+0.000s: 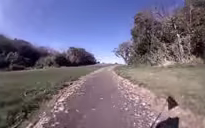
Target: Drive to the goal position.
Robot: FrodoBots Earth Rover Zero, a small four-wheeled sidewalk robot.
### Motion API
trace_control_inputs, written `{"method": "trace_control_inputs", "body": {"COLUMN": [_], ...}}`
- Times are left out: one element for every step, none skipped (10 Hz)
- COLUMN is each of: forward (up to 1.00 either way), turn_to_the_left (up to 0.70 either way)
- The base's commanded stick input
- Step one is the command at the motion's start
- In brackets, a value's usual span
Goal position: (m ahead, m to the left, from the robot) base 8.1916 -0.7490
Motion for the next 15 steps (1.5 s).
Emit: {"method": "trace_control_inputs", "body": {"forward": [1.0, 1.0, 1.0, 1.0, 1.0, 1.0, 1.0, 1.0, 1.0, 1.0, 1.0, 1.0, 1.0, 1.0, 1.0], "turn_to_the_left": [0.0, 0.0, 0.0, 0.0, 0.0, 0.0, 0.0, 0.0, 0.0, -0.05, -0.14, -0.4, -0.4, -0.15, -0.08]}}
